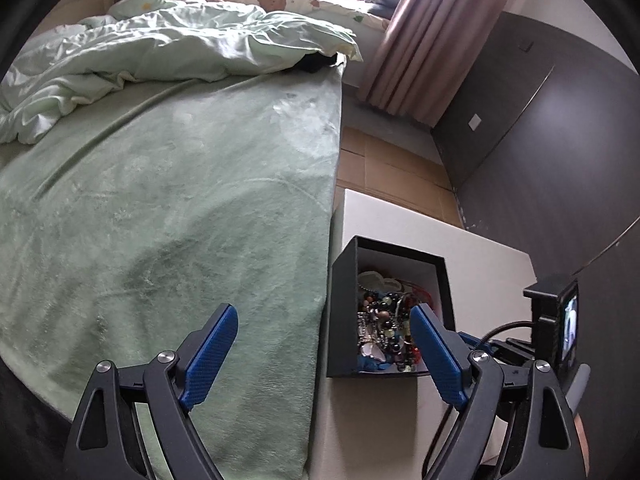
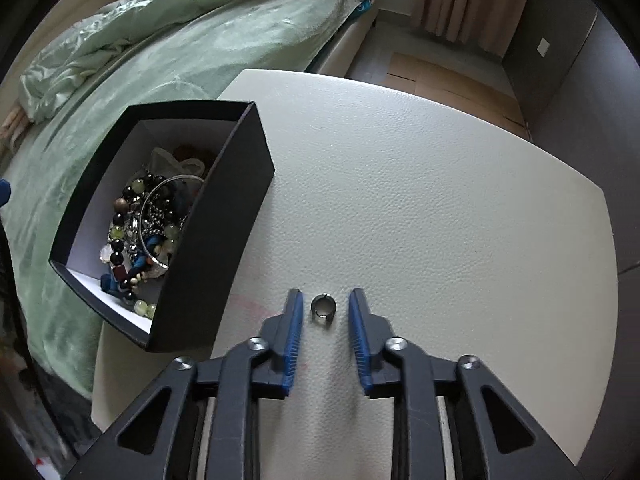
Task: Organize jewelry
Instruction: 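Grasp the small silver ring with the right tool and lift it, then open the right tool over the black box to drop the small ring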
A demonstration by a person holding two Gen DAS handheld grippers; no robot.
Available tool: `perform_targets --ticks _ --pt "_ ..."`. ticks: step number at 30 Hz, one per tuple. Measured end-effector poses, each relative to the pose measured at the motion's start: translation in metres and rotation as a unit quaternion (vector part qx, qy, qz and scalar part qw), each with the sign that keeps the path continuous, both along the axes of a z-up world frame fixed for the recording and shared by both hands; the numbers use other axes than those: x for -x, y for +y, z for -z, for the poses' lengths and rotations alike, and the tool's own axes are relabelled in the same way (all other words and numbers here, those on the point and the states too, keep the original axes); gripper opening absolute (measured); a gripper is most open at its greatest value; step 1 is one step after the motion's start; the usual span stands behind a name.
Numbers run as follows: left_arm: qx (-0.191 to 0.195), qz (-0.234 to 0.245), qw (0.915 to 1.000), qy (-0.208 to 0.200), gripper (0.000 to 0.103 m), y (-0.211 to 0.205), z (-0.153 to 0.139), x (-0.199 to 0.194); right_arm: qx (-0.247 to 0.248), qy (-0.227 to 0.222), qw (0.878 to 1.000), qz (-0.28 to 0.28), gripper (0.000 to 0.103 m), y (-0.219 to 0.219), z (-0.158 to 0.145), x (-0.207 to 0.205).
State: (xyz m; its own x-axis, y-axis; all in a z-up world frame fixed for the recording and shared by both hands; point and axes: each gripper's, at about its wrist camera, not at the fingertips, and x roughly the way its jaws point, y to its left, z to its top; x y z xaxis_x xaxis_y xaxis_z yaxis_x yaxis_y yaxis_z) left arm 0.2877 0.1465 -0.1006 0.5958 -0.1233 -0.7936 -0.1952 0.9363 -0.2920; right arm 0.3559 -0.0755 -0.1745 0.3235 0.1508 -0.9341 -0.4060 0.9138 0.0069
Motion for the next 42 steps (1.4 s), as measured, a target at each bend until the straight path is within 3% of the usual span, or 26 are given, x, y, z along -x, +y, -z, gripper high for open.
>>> perform_targets --ticks 8,15,24,31,34,35,37,38,39,42 --pt "0.009 0.001 0.9999 -0.008 0.088 -0.003 -0.003 0.004 -0.019 -0.003 1.0 0.024 0.014 -0.016 -0.007 0.001" --pt "0.007 0.01 0.9999 -0.01 0.088 -0.008 -0.004 0.005 -0.11 -0.039 0.992 0.039 0.014 -0.029 -0.043 0.004" --pt "0.003 0.002 0.9999 -0.015 0.088 0.001 -0.01 0.011 -0.215 -0.083 0.972 0.038 0.014 -0.021 -0.074 0.01" --pt "0.003 -0.004 0.9999 -0.014 0.088 0.004 -0.015 0.015 -0.272 -0.064 0.96 -0.008 0.014 0.007 -0.08 0.014" --pt "0.001 -0.005 0.9999 -0.016 0.088 0.003 -0.019 0.018 -0.262 -0.042 0.964 -0.03 0.014 0.02 -0.076 0.017" --pt "0.002 -0.006 0.9998 -0.018 0.088 0.003 -0.021 0.02 -0.255 -0.039 0.966 -0.029 0.017 0.022 -0.075 0.018" --pt "0.002 -0.006 0.9997 -0.022 0.088 0.0 -0.026 0.023 -0.259 -0.034 0.965 -0.022 0.039 0.019 -0.073 0.018" --pt "0.002 -0.004 0.9997 -0.024 0.088 -0.002 -0.028 0.025 -0.266 -0.037 0.963 -0.017 0.056 0.013 -0.074 0.019" --pt "0.001 -0.002 0.9997 -0.026 0.088 -0.004 -0.03 0.026 -0.275 -0.043 0.961 -0.009 0.061 0.007 -0.076 0.021" --pt "-0.002 0.004 0.9995 -0.031 0.088 -0.012 -0.036 0.03 -0.296 -0.043 0.954 0.002 0.061 -0.01 -0.079 0.028"
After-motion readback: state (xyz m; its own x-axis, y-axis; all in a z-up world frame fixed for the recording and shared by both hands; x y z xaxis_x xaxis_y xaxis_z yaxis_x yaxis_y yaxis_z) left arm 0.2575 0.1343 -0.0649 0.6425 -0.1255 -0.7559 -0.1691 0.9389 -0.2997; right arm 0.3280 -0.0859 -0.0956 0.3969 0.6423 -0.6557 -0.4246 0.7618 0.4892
